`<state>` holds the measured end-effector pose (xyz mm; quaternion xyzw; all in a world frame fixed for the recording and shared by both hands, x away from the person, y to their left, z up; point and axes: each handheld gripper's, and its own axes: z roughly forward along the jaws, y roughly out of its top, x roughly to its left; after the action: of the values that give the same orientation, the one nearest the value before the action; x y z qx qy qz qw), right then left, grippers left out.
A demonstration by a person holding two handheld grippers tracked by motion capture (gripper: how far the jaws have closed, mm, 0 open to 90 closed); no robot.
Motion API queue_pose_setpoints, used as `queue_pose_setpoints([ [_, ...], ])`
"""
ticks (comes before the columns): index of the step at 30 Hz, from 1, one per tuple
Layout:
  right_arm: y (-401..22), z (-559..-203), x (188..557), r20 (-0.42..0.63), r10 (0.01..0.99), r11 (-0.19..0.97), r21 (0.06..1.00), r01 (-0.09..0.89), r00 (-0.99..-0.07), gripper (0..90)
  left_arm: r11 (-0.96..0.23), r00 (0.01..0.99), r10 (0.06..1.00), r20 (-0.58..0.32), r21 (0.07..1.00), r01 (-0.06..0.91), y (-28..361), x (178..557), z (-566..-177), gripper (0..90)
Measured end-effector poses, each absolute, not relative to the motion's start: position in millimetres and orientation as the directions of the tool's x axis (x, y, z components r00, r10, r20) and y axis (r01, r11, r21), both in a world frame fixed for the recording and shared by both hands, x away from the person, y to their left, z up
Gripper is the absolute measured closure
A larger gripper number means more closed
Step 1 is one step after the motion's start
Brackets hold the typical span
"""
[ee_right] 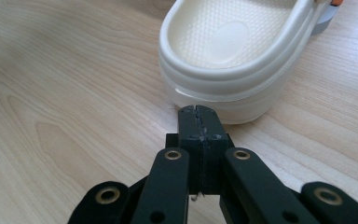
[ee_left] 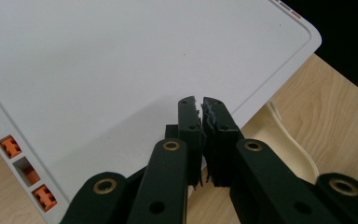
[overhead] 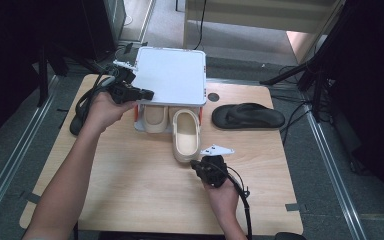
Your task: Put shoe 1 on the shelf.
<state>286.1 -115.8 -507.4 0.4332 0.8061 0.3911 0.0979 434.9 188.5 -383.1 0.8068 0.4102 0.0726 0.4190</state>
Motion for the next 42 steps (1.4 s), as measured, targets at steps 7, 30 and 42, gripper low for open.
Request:
queue_pose_setpoints([
  [7, -114.4, -509.2, 295.7, 0.180, 0.780, 0.318, 0.710, 0.628, -0.599, 90.0, -0.310, 0.652, 0.722, -0.230, 0.735, 0.602, 188.5, 435.0, -383.2, 86.8],
  [30, -95.1, -508.9, 325.0, 0.193, 0.785, 0.306, 0.706, 0.639, -0.588, 90.0, -0.313, 0.652, 0.723, -0.227, 0.734, 0.603, 188.3, 434.9, -382.8, 86.8],
  [42, -86.5, -507.9, 353.1, 0.206, 0.798, 0.278, 0.708, 0.649, -0.566, 90.0, -0.311, 0.650, 0.725, -0.226, 0.735, 0.603, 188.0, 434.7, -382.8, 86.8],
])
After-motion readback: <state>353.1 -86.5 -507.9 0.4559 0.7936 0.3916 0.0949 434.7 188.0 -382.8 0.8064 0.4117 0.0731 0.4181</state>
